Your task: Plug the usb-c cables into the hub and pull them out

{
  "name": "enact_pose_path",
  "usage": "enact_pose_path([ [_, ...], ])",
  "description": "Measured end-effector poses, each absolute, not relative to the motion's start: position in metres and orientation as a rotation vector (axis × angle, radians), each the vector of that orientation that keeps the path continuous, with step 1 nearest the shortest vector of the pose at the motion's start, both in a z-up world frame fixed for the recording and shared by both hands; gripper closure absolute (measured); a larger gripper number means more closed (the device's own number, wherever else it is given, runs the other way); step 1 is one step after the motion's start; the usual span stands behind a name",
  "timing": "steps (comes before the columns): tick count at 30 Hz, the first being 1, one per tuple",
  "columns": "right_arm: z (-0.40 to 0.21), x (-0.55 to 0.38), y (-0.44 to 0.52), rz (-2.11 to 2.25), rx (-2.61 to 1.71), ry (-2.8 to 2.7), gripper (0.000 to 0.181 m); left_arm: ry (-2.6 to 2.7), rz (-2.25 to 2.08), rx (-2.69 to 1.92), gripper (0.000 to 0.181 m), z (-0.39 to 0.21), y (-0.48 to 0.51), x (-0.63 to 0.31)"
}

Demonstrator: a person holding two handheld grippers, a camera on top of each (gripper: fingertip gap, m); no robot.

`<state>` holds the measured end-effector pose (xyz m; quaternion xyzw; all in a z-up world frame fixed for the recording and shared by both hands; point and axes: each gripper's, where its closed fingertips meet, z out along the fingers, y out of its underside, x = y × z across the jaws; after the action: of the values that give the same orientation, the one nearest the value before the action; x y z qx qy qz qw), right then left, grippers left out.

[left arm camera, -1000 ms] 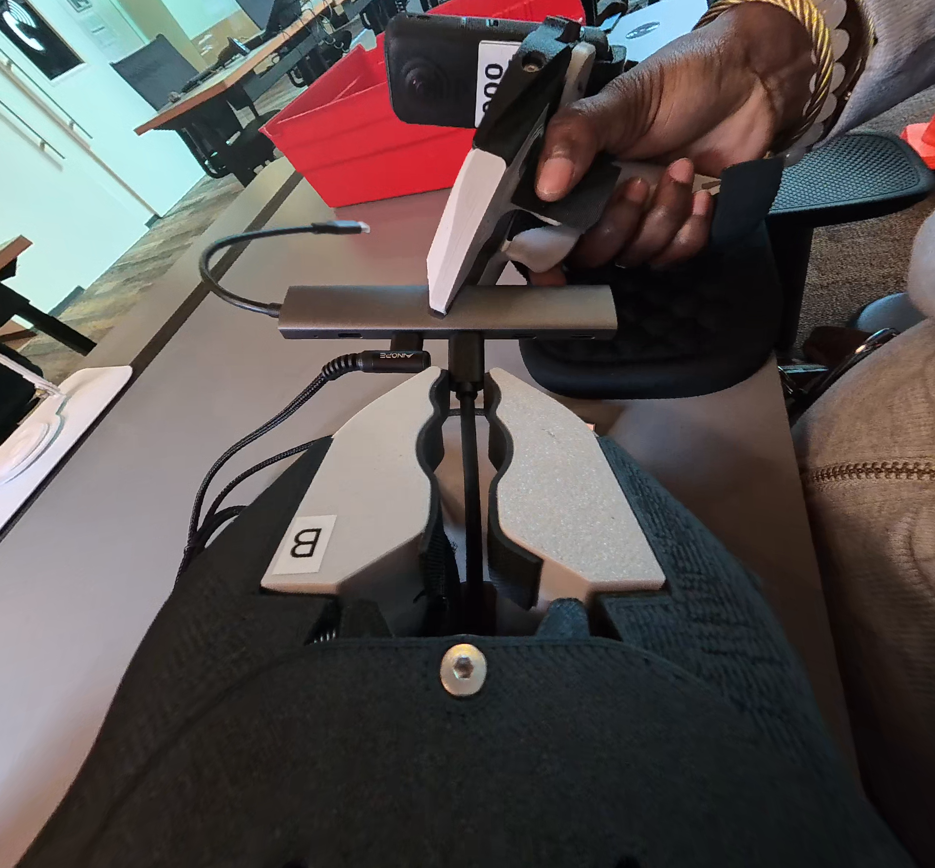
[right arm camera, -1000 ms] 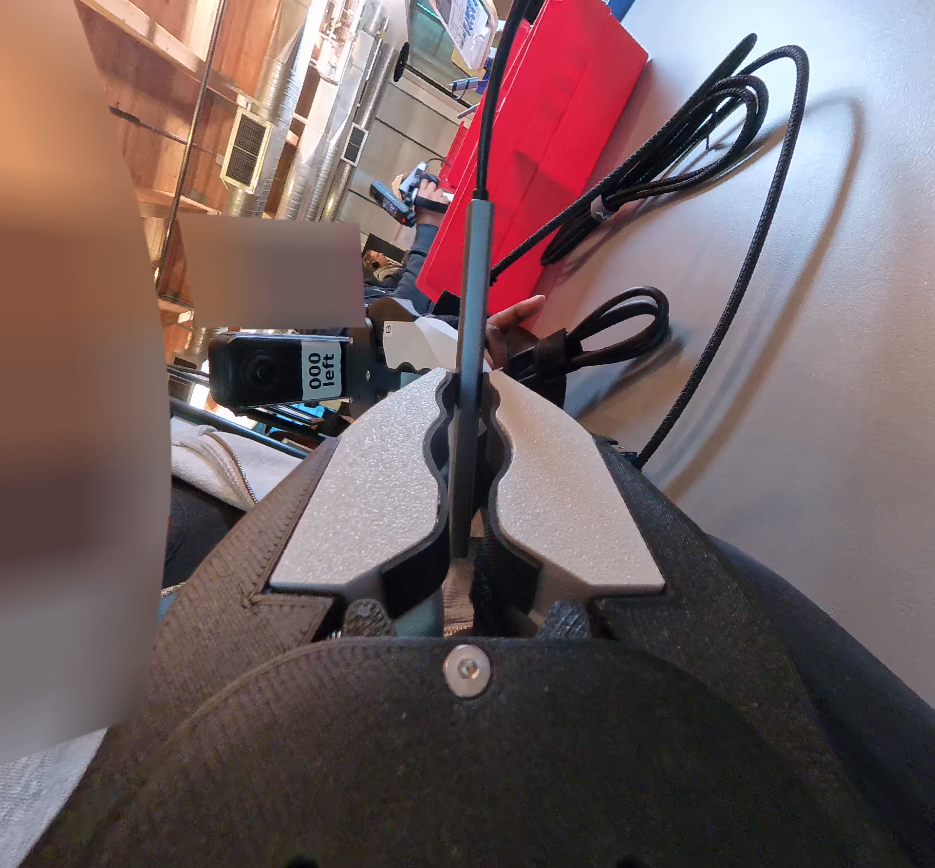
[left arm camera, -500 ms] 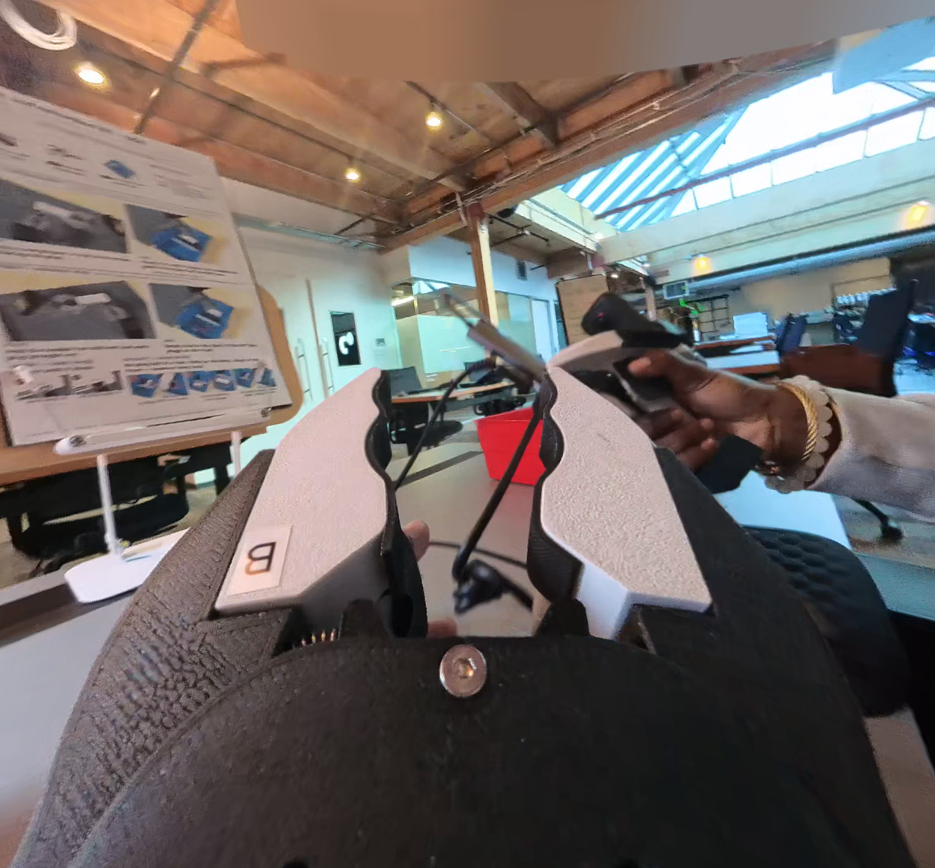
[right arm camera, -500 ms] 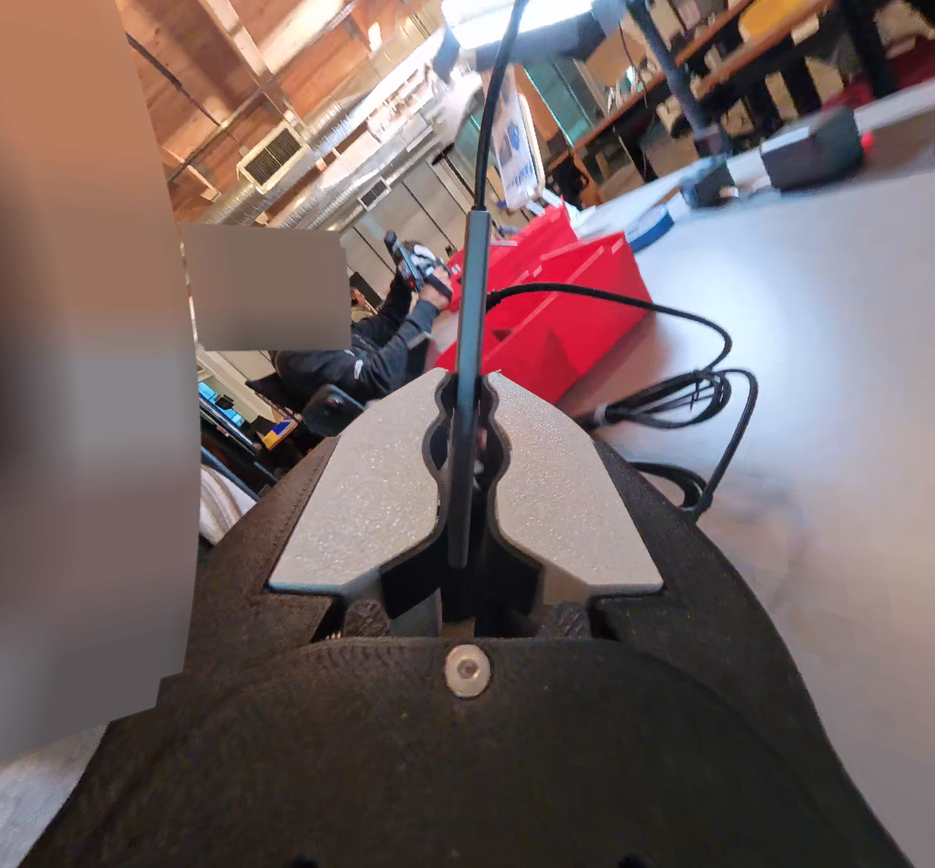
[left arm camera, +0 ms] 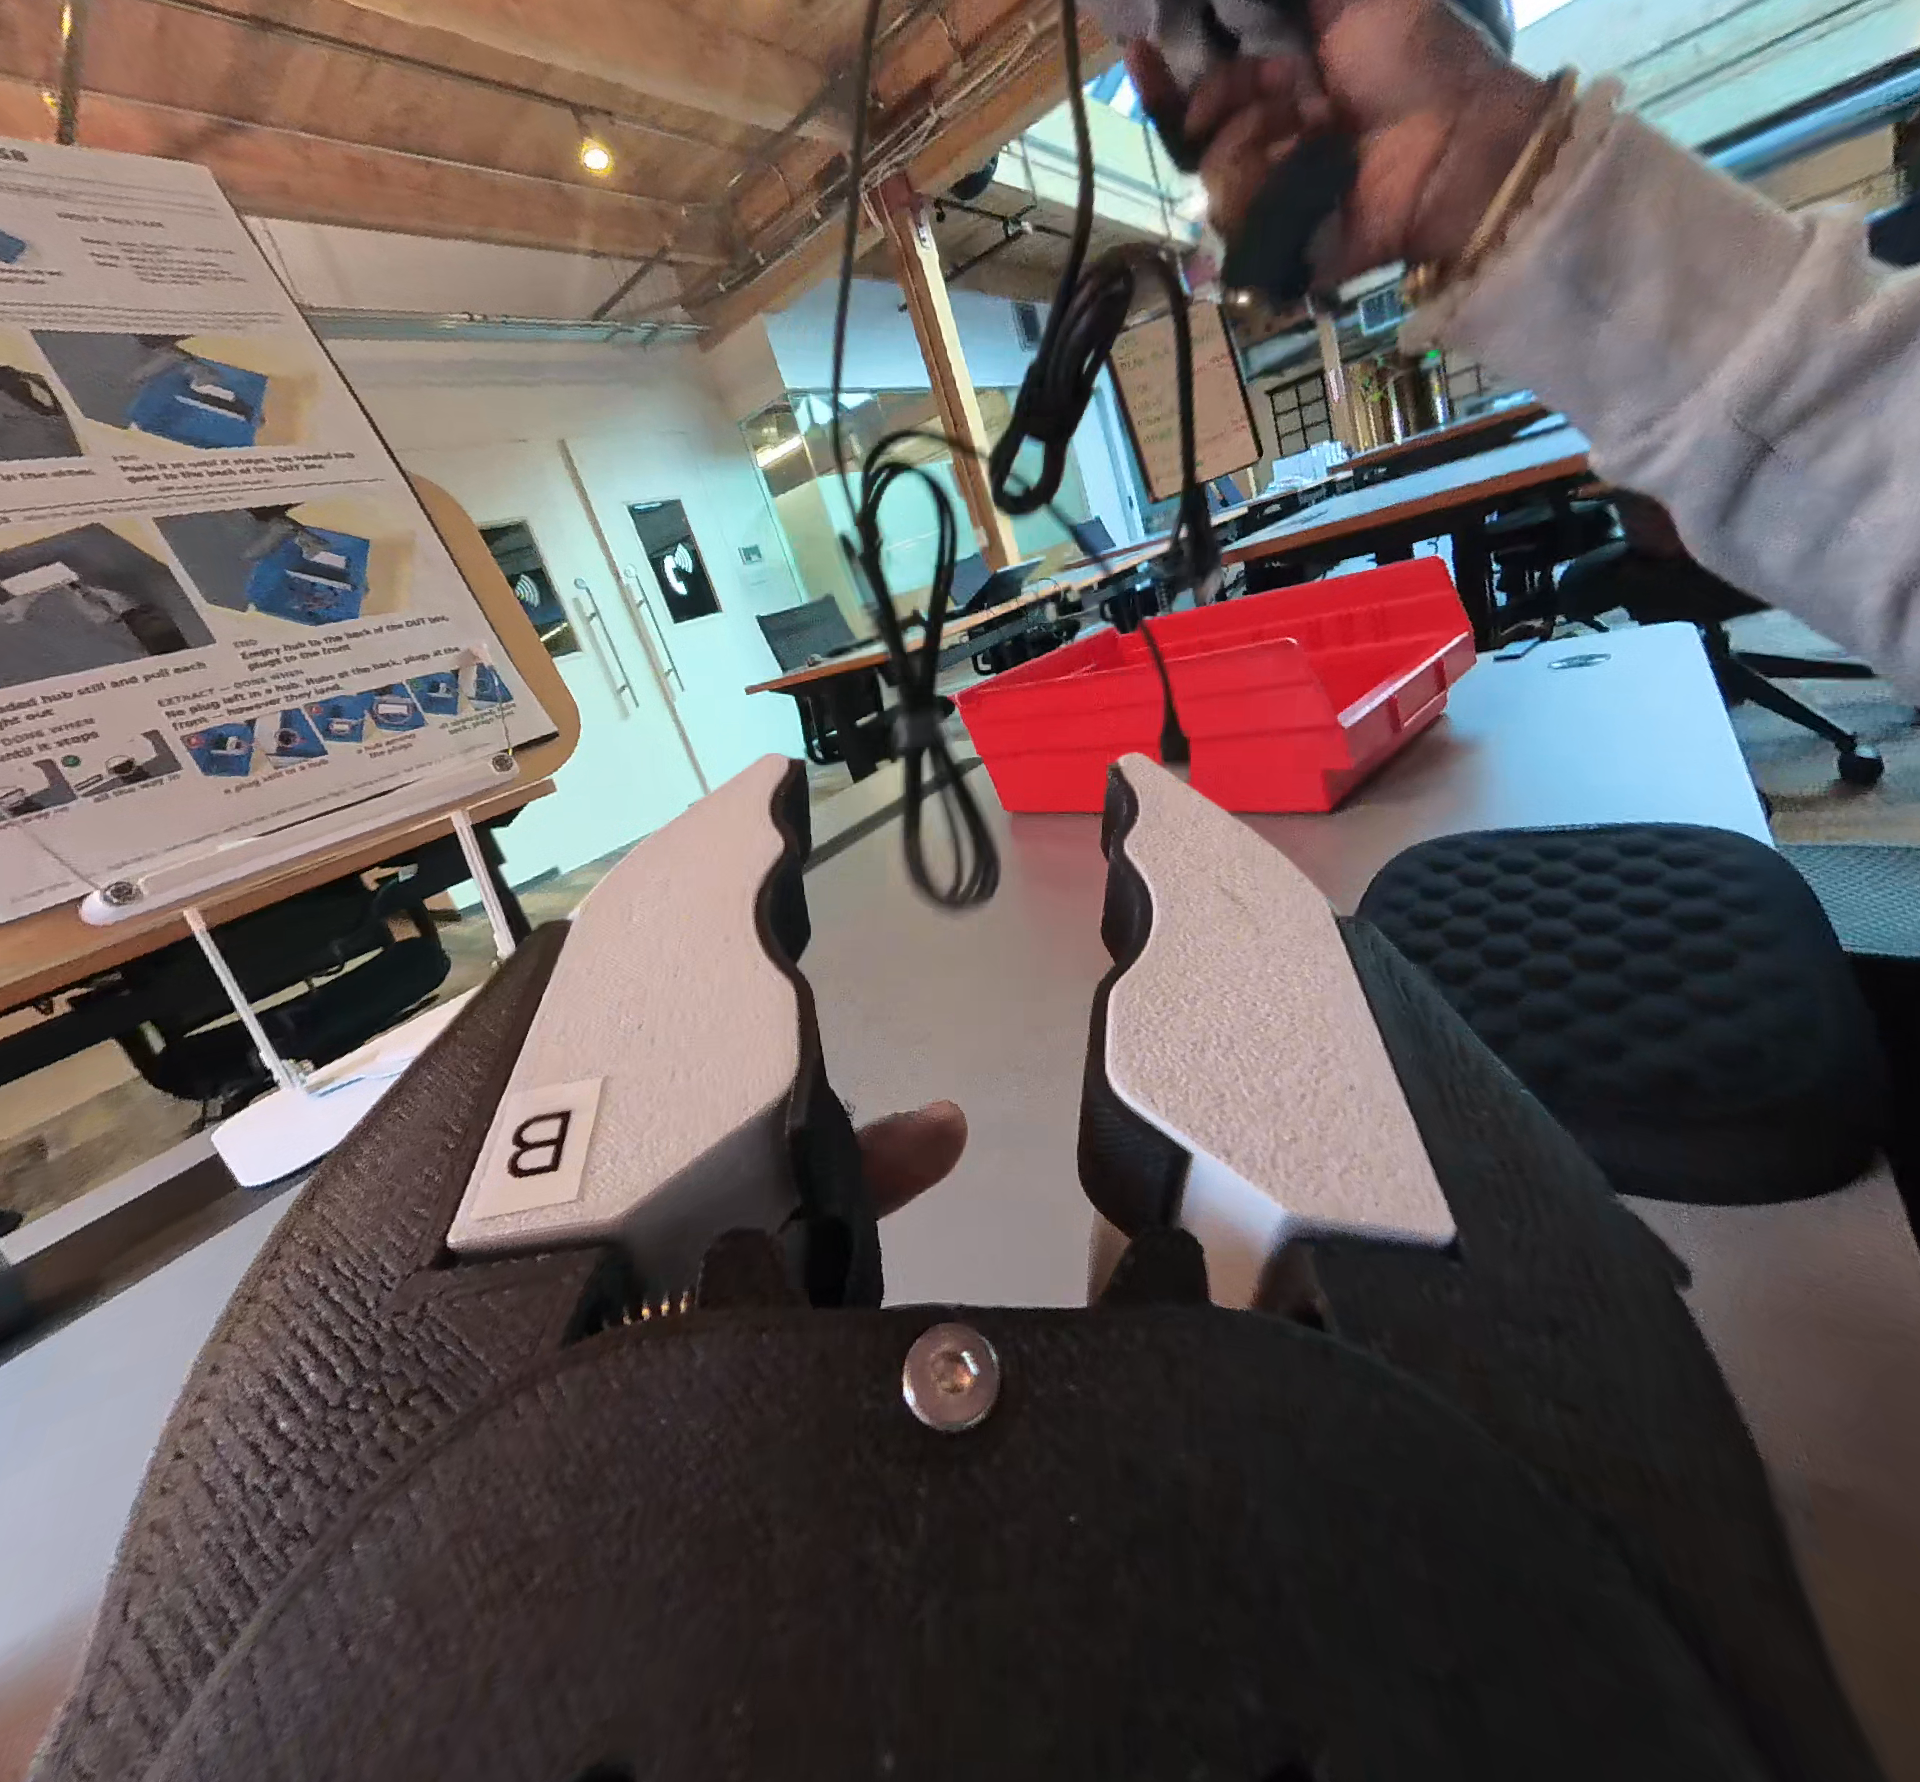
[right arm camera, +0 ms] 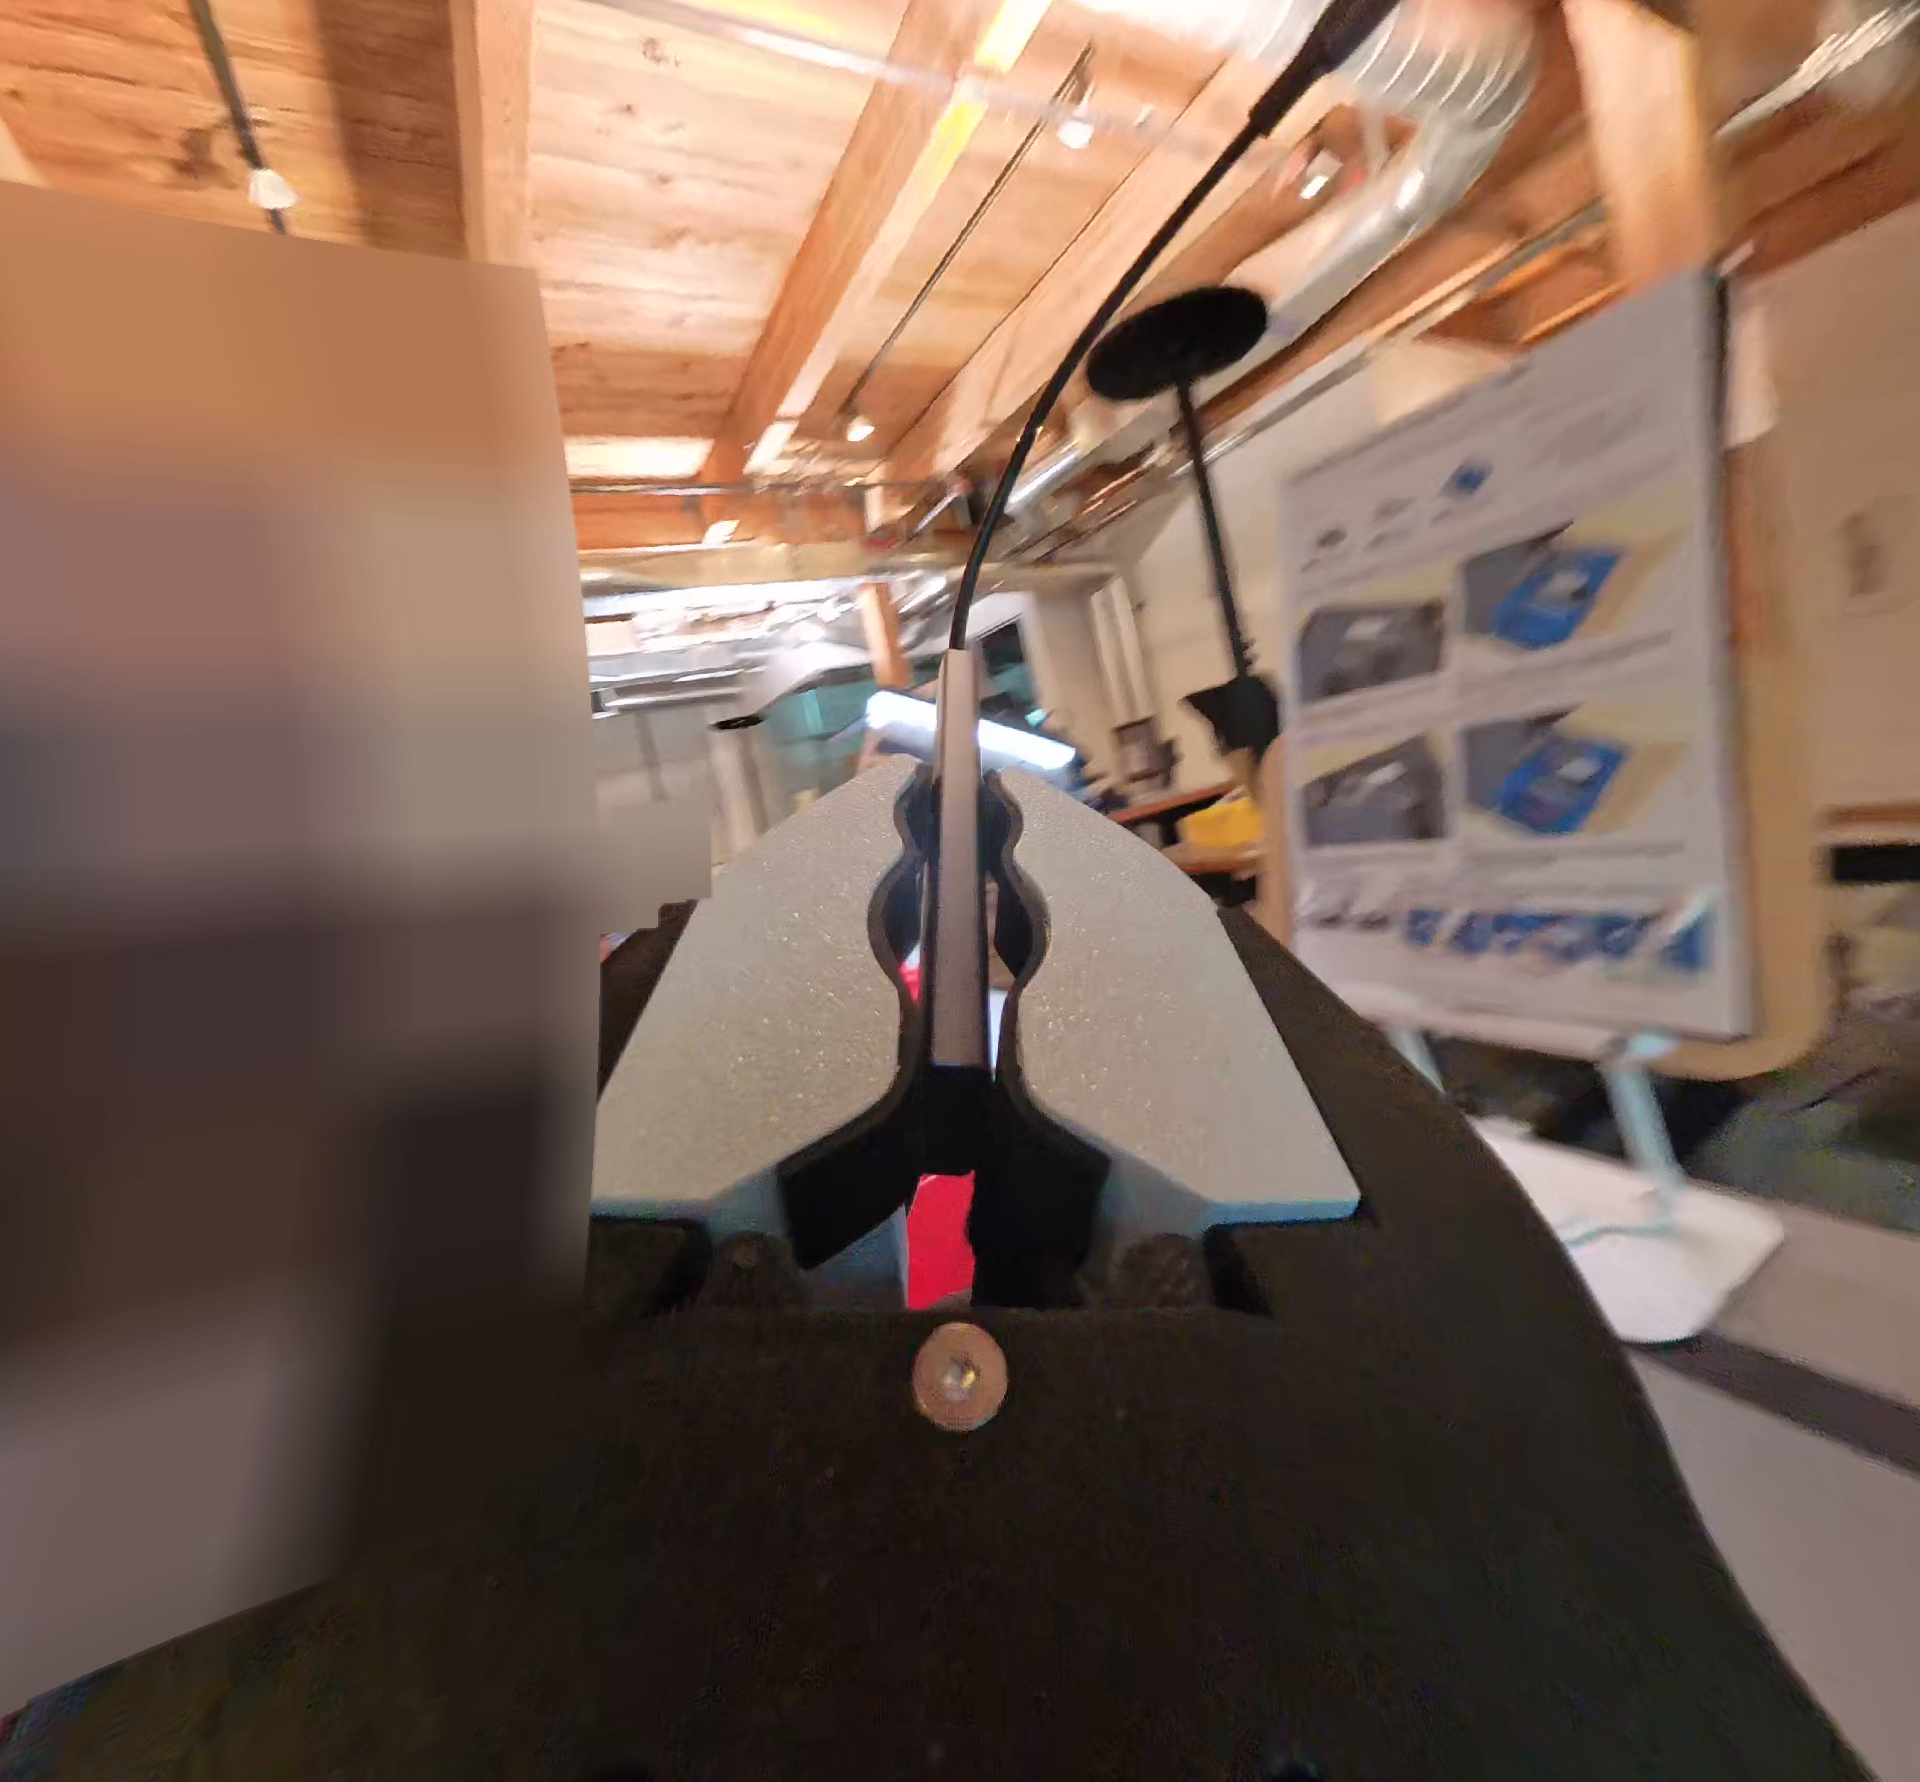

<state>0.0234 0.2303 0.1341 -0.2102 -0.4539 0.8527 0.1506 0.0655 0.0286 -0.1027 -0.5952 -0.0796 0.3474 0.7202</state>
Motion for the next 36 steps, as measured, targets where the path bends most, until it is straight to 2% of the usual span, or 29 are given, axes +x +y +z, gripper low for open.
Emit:
enact_pose_path([
  [1, 0.146, 0.023, 0.246, 2.41, -0.607, -1.251, 0.173, -0.173, 0.769, -1.317, 0.127, -0.103, 0.029, 0.066],
  [9, 0.235, 0.025, 0.352, 2.27, -0.585, -0.91, 0.173, -0.184, 0.773, -1.324, 0.128, -0.104, 0.029, 0.063],
  [14, 0.236, 0.011, 0.388, 2.176, -0.672, -0.878, 0.173, -0.171, 0.785, -1.348, 0.128, -0.107, 0.031, 0.064],
  [21, 0.166, -0.023, 0.426, 2.089, -0.866, -0.845, 0.173, -0.163, 0.794, -1.373, 0.128, -0.111, 0.033, 0.063],
  [36, -0.06, -0.054, 0.451, 1.766, -1.495, -1.09, 0.173, -0.154, 0.798, -1.417, 0.129, -0.117, 0.037, 0.062],
])
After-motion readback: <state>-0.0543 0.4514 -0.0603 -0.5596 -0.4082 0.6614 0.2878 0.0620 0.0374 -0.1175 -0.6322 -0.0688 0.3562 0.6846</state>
